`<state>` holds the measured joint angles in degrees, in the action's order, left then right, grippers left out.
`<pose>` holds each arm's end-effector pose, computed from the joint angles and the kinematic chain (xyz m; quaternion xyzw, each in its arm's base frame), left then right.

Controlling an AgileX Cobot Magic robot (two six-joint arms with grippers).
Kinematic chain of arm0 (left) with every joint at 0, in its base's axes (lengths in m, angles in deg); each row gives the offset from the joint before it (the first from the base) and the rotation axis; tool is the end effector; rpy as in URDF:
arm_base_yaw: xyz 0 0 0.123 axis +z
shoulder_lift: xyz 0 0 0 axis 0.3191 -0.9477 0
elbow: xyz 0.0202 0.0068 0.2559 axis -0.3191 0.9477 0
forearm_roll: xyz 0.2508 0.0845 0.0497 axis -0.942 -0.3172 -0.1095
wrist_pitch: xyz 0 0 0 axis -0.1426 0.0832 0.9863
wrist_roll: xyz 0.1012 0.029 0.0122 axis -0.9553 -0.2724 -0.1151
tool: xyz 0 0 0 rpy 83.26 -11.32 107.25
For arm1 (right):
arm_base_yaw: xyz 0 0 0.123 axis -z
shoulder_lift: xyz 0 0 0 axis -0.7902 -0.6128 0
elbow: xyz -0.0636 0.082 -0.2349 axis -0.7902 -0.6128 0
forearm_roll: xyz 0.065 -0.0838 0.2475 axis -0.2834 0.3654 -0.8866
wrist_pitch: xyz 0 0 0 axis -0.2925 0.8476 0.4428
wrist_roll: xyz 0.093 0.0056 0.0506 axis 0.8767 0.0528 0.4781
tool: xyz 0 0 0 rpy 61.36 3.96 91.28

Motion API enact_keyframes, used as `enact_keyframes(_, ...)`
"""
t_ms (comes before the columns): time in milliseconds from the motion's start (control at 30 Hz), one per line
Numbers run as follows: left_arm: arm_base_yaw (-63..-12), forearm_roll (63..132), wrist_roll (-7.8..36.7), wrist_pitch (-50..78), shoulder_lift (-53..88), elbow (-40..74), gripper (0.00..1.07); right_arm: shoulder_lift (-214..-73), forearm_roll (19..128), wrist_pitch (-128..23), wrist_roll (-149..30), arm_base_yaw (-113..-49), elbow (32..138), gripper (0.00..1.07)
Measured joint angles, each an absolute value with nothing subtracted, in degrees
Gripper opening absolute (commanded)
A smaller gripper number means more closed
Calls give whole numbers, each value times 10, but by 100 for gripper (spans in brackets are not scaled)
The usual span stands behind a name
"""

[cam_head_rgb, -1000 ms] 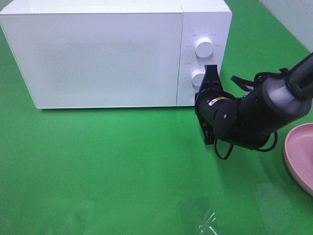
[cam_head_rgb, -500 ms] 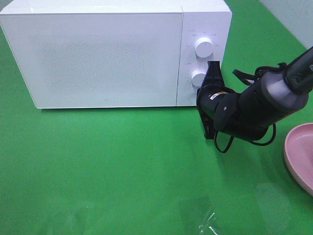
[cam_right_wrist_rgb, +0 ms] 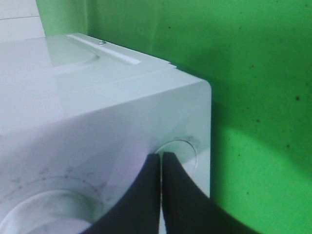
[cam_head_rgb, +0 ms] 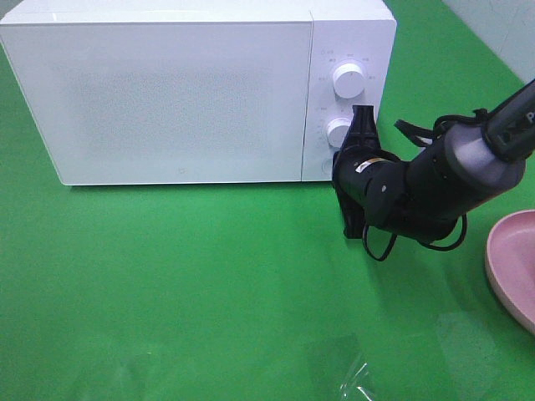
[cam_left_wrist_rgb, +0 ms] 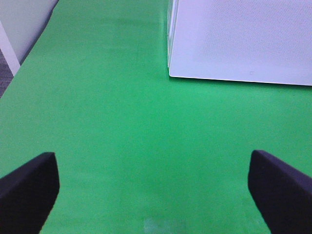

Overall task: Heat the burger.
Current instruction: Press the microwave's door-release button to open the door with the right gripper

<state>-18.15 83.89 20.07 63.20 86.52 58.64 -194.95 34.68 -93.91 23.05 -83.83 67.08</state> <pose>0.0515 -0.0012 0.2804 -0.0166 0.8494 -0.0154 0.5272 0.3441 0.1573 0.0431 0.6060 0.5844 0.4060 0.3553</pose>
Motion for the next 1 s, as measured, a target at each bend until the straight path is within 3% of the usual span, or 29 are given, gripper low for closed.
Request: enact_keyframes(1000,-181,839,201,632,865,586,98,-1988,296,-979,190,-851,714,0)
